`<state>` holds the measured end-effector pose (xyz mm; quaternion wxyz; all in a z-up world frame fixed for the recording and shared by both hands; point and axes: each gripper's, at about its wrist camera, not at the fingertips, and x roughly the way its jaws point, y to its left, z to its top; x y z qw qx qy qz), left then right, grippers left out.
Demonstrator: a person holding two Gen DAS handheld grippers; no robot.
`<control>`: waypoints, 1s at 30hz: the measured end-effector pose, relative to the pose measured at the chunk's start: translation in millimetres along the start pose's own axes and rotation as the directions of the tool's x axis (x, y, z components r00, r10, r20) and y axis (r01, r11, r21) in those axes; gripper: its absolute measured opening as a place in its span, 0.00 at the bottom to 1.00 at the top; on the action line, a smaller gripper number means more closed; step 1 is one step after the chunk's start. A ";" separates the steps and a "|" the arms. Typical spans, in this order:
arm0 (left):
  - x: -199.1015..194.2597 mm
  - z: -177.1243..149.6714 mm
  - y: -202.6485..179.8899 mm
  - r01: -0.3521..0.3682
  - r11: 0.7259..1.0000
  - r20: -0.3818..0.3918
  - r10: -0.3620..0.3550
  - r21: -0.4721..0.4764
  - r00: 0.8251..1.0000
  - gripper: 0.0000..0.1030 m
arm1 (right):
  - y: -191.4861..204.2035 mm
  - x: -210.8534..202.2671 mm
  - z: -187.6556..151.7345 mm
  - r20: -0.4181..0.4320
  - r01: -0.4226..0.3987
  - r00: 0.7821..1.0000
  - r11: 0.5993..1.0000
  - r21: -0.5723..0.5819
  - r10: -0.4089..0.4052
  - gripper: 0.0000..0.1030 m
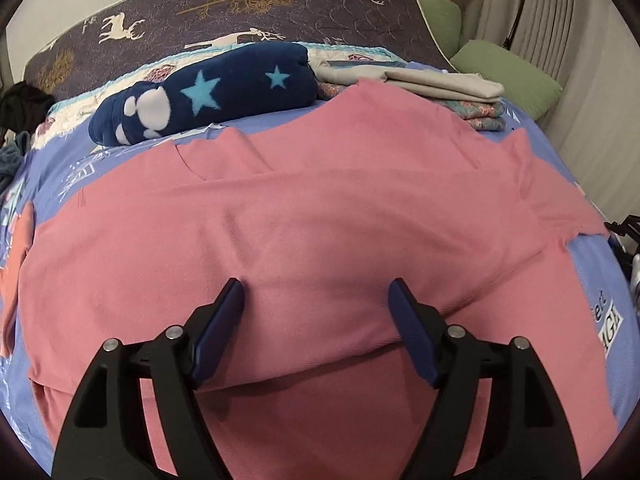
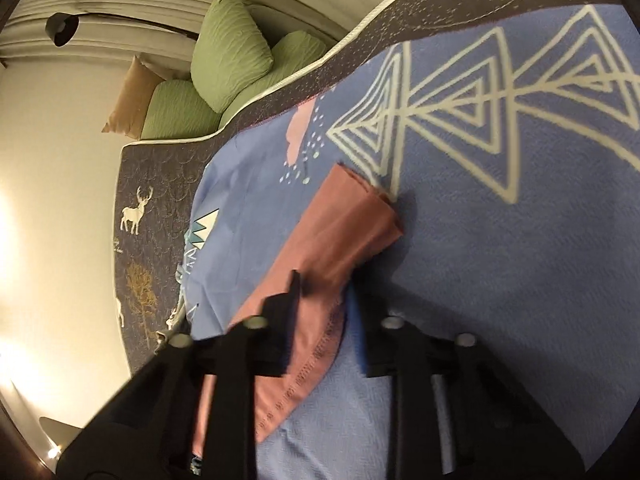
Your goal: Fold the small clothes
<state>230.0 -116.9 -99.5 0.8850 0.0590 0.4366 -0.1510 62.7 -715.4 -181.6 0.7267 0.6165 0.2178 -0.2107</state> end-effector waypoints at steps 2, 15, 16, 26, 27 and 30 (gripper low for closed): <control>-0.2 -0.4 -1.0 -0.007 1.000 0.005 0.007 0.005 1.000 0.74 | 5.5 -3.9 -1.8 -0.020 -0.053 0.998 0.998 0.015 0.053 0.07; -1.4 -1.0 5.6 0.025 0.999 0.024 -0.025 -0.022 0.999 0.74 | 230.0 -7.4 -217.8 -0.518 -0.605 0.766 0.701 -0.378 0.381 0.07; -2.0 -1.3 7.2 0.036 0.999 0.027 -0.035 -0.032 0.999 0.74 | 239.8 -6.2 -239.7 -0.551 -0.622 0.753 0.665 -0.415 0.360 0.07; -28.1 -6.3 60.6 0.374 0.877 0.121 -0.354 -0.303 0.927 0.68 | 202.7 46.3 -379.2 -0.613 -0.494 0.783 0.494 -0.716 -0.106 0.17; -30.1 -4.9 61.8 0.411 0.856 0.130 -0.390 -0.315 0.911 0.68 | 200.0 45.0 -379.5 -0.619 -0.500 0.777 0.488 -0.715 -0.110 0.19; -30.4 2.4 55.4 0.504 0.799 0.127 -0.491 -0.328 0.862 0.68 | 196.1 33.0 -384.4 -0.631 -0.525 0.768 0.452 -0.721 -0.114 0.30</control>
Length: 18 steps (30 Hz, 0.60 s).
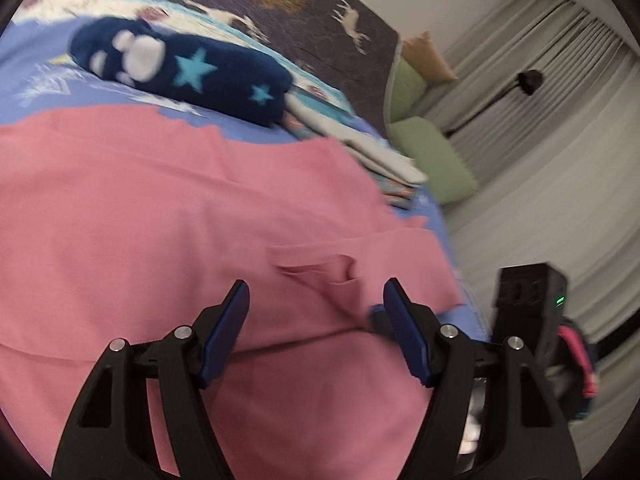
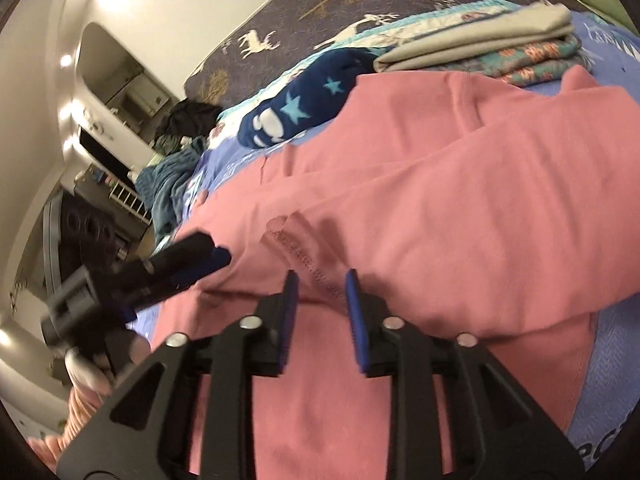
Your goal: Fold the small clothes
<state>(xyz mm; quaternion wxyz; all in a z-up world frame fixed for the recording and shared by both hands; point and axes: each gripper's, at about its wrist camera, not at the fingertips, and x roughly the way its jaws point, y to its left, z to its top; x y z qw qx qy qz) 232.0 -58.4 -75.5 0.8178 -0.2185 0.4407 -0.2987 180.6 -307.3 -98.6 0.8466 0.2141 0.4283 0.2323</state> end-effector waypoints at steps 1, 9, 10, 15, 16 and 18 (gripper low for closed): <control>2.4 -0.2 -1.8 -0.001 1.000 -0.010 0.001 0.003 1.000 0.68 | 5.1 -1.6 -3.1 -0.005 0.006 1.000 0.999 -0.033 -0.006 0.35; 37.7 4.0 -2.4 -0.005 0.997 -0.112 -0.004 -0.078 0.994 0.69 | 18.3 -4.0 -24.1 -0.036 0.025 0.999 0.984 -0.178 -0.032 0.47; 41.1 5.6 -4.3 -0.005 0.997 -0.117 -0.005 -0.082 0.993 0.69 | 16.7 -6.0 -25.6 -0.034 0.018 0.999 0.986 -0.168 -0.024 0.47; 64.7 8.4 -7.4 0.010 0.994 -0.168 -0.029 -0.108 0.985 0.00 | 10.7 -7.8 -22.2 -0.017 -0.006 1.000 0.993 -0.121 0.004 0.47; 66.0 9.6 -7.5 0.011 0.993 -0.164 -0.030 -0.117 0.986 0.00 | 9.7 -10.9 -21.4 -0.005 -0.002 1.000 0.994 -0.112 0.001 0.47; 61.5 16.6 -18.2 -0.007 0.997 -0.128 -0.002 -0.074 0.992 0.00 | 7.9 -18.8 -16.4 0.025 0.012 1.000 0.995 -0.100 -0.010 0.47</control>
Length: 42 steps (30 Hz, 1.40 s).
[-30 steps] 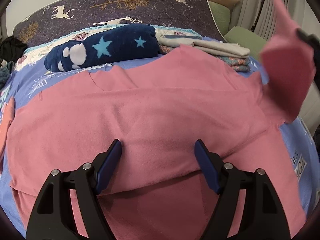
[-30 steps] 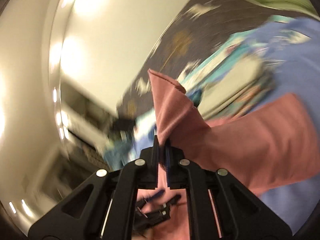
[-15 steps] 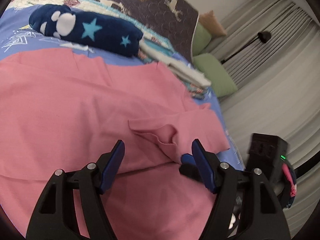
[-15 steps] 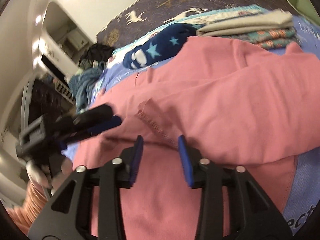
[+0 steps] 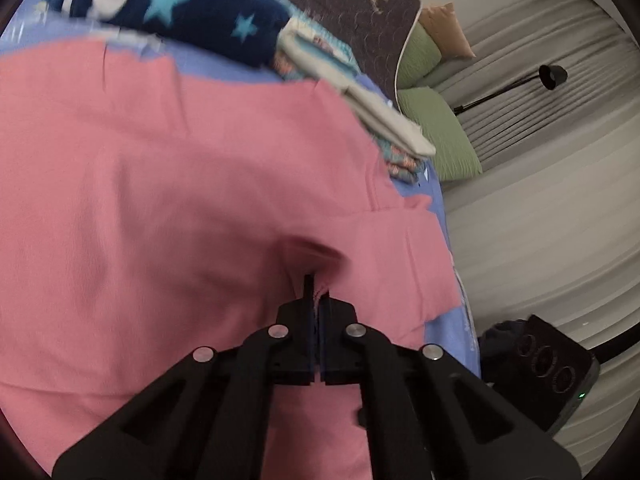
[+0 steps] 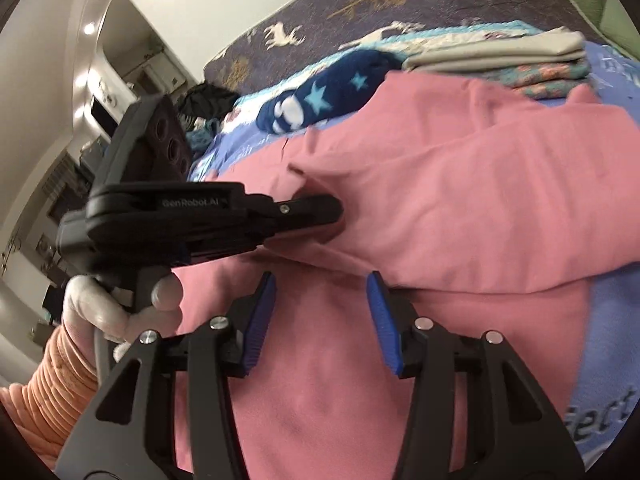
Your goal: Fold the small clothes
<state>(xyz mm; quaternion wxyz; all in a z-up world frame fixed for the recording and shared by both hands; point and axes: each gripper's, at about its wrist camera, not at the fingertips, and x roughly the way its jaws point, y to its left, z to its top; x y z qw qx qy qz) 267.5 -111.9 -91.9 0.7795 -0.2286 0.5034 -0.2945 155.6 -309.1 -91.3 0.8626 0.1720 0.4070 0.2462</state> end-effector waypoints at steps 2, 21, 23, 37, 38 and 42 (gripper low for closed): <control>-14.4 8.8 -14.7 0.005 0.999 0.038 -0.007 0.050 0.999 0.00 | -5.5 -21.5 5.8 0.059 0.034 0.998 0.999 -0.002 -0.034 0.52; -191.3 29.1 25.2 -0.312 0.942 0.369 0.248 0.124 0.896 0.00 | -61.9 -66.2 -10.9 0.049 0.367 0.927 0.927 0.073 -0.371 0.61; -193.5 26.0 30.5 -0.354 0.927 0.378 0.286 0.122 0.880 0.01 | -57.6 -63.8 -9.1 0.049 0.379 0.923 0.924 0.047 -0.381 0.61; -129.4 5.7 112.1 -0.612 0.789 0.221 0.588 0.055 0.778 0.46 | -49.8 -35.8 5.0 0.032 0.486 0.874 0.871 -0.069 -0.485 0.60; -125.7 3.2 113.0 -0.623 0.779 0.224 0.598 0.064 0.770 0.47 | -51.3 -34.9 6.1 0.046 0.533 0.846 0.843 -0.072 -0.531 0.52; -124.7 -4.5 108.0 -0.651 0.750 0.260 0.610 0.114 0.748 0.50 | -88.0 -53.5 4.6 0.042 0.474 0.875 0.871 0.129 -0.483 0.49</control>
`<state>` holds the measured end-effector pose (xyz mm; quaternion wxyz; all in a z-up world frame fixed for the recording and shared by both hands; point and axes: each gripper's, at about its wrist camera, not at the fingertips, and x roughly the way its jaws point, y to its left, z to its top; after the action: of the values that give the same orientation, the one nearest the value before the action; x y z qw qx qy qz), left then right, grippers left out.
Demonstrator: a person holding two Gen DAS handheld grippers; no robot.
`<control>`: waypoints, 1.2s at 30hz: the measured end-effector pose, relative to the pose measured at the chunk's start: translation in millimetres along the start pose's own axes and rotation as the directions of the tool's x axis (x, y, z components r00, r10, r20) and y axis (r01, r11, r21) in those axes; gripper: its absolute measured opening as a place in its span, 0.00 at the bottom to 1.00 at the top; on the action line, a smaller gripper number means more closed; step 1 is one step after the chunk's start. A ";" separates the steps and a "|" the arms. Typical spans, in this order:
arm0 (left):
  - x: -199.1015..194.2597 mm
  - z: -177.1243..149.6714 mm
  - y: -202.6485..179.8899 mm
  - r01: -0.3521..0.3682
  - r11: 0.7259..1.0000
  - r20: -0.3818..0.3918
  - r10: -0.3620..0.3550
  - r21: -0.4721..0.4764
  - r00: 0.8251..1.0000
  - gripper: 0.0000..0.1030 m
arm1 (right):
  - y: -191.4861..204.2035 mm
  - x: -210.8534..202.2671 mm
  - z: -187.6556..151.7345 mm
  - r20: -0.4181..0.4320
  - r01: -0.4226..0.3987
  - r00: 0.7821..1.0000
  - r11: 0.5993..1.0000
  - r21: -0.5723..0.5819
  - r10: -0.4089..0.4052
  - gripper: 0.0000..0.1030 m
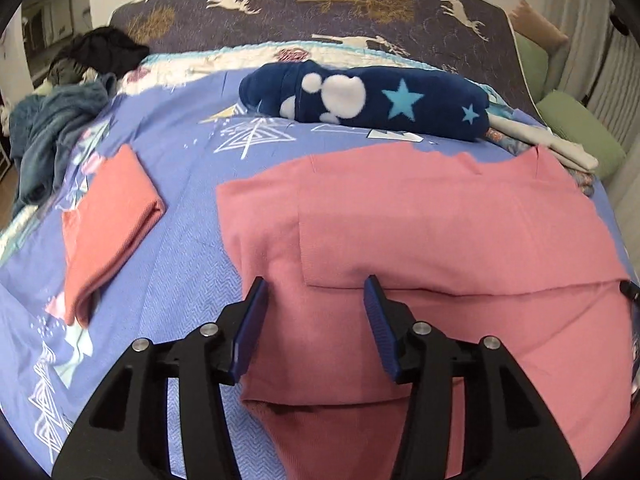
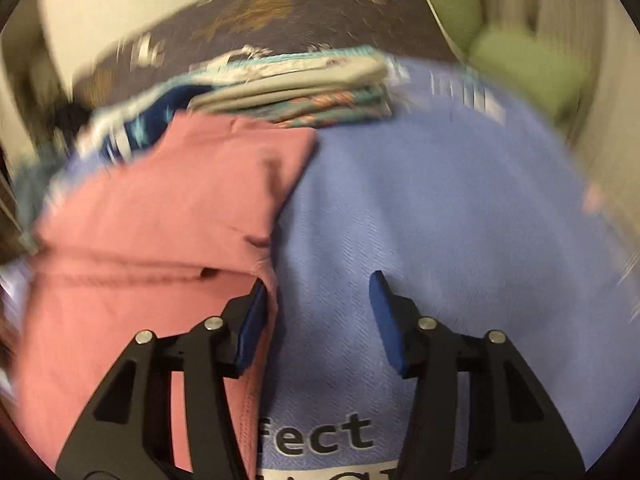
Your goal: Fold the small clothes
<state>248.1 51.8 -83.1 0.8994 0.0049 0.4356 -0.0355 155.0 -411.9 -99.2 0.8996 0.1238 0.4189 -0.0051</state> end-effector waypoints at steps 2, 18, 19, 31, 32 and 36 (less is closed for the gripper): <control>-2.8 -2.2 0.7 -0.007 1.000 0.009 0.007 0.018 1.000 0.51 | -13.2 -0.4 0.3 -0.004 -0.067 0.998 0.996 0.062 0.067 0.50; 1.4 3.9 -7.6 -0.020 0.997 0.017 0.019 0.073 1.000 0.52 | -22.9 -10.9 -2.6 -0.016 -0.151 0.988 0.978 0.141 0.155 0.57; -1.1 4.2 -7.6 -0.021 0.997 0.023 0.019 0.077 1.000 0.52 | -23.7 -16.8 -2.9 -0.017 -0.128 0.991 0.981 0.144 0.132 0.57; 12.4 13.3 -19.2 -0.029 0.994 0.017 0.027 0.109 0.999 0.53 | 24.5 -20.8 17.8 0.020 -0.179 0.983 0.982 -0.061 0.180 0.62; 17.8 11.7 -18.3 -0.032 0.993 0.022 0.030 0.114 0.999 0.54 | 34.8 -11.5 14.7 -0.008 -0.151 0.989 0.982 -0.114 0.151 0.65; 7.2 9.0 -8.7 -0.051 0.995 0.035 0.048 0.083 0.998 0.54 | 28.9 19.6 2.6 -0.033 0.059 0.997 0.987 -0.148 -0.064 0.65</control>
<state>259.1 42.3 -83.0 0.9060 0.0531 0.4187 -0.0315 172.9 -382.6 -106.1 0.8976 0.0445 0.4386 0.0003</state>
